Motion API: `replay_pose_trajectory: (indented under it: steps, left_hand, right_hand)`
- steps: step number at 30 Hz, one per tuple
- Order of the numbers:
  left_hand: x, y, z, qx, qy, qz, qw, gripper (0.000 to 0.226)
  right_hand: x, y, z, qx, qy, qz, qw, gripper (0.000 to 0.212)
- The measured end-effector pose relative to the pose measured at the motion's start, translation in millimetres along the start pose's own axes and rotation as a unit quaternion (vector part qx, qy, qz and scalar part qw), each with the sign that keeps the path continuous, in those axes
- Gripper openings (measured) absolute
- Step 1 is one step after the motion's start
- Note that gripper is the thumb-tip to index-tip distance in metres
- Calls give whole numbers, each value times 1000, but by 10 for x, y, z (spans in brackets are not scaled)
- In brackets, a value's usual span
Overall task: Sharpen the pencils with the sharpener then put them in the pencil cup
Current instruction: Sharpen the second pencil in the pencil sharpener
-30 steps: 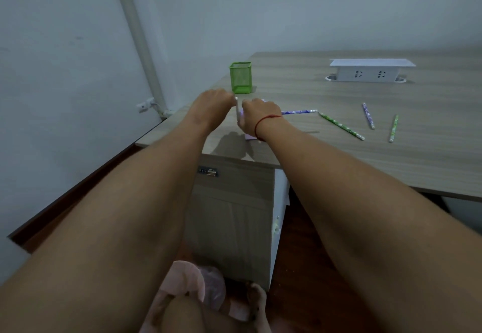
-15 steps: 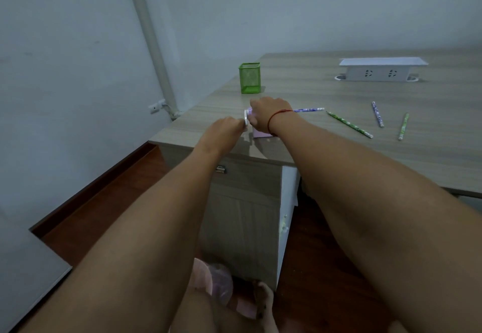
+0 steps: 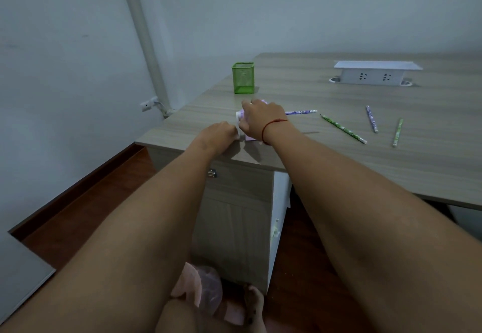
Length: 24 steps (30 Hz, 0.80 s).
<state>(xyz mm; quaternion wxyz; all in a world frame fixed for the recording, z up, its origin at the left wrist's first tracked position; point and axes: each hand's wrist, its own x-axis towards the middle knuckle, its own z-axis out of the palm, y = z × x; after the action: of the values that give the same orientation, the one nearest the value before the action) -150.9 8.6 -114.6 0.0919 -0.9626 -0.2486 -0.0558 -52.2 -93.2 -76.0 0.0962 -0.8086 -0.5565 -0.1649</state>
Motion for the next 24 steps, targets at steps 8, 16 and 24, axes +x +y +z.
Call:
replay_pose_trajectory:
  steps: [8, 16, 24]
  left_hand:
    - [195, -75, -225, 10, 11, -4, 1000, 19]
    - [268, -161, -539, 69, 114, 32, 991, 20]
    - [53, -128, -624, 24, 173, 49, 983, 20]
  right_hand:
    - [50, 52, -30, 11, -10, -21, 1000, 36]
    - [103, 6, -96, -21, -25, 4, 999, 38]
    - [80, -46, -126, -21, -45, 26, 998, 37]
